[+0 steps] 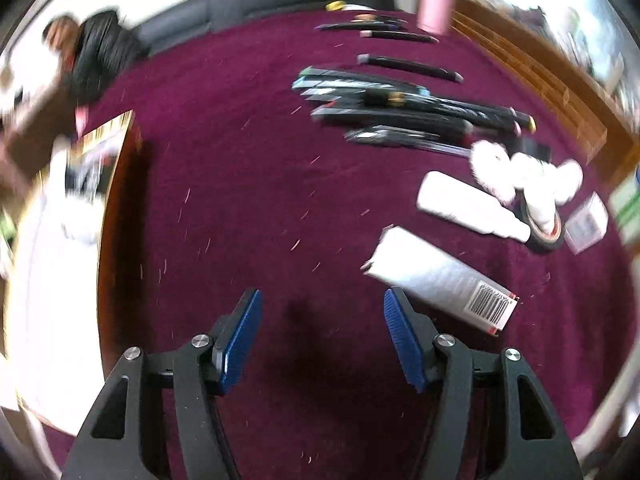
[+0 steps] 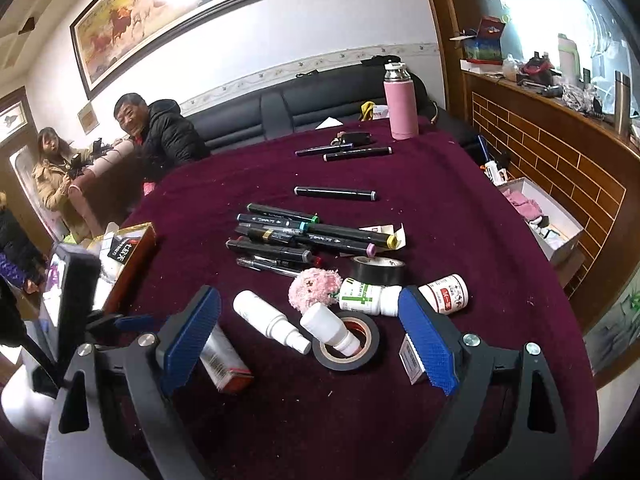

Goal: Organize objects
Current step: 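Grasp the grey medicine box with the right gripper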

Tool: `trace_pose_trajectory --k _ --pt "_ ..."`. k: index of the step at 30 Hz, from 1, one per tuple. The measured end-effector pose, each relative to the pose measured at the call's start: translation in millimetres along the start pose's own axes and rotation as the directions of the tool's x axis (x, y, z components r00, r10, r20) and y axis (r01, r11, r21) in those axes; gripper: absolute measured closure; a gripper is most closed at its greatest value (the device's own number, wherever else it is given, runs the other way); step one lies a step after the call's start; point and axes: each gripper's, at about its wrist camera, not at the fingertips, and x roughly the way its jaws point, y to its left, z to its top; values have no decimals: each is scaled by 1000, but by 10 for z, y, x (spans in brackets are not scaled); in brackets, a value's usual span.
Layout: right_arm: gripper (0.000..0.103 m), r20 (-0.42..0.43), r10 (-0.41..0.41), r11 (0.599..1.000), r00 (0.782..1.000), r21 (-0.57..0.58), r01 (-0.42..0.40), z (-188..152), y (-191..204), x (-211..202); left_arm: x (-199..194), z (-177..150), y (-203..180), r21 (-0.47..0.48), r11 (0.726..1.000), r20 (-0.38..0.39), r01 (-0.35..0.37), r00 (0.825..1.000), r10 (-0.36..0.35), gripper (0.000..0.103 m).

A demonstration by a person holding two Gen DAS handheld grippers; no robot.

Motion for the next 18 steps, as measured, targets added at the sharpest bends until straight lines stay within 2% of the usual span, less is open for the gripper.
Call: trace_pose_trajectory --k 1,3,5,8,12,17,18 --pt "12 0 5 1000 1000 2 -5 4 13 10 9 -24 134 -91 994 -19 57 998 -59 46" --pt "12 -19 43 999 999 5 -43 5 61 64 25 -70 287 -228 957 -11 179 982 -186 46" --pt "12 -63 104 993 993 -55 -108 -13 211 121 35 -114 317 -280 929 -3 241 968 -252 46" --pt "12 -167 115 961 979 -230 -152 -115 571 286 -34 -158 386 -310 916 45 254 967 -252 46" --pt "27 -257 82 926 963 -338 -169 -283 863 566 -125 -186 525 -320 919 85 230 973 -214 46" --pt "45 -298 -39 914 954 -396 -86 -346 1092 985 -96 -142 671 -331 919 99 215 976 -193 46" --pt "52 -308 -68 908 949 -414 -69 -364 1141 1069 -101 -126 687 -326 920 101 216 976 -193 46"
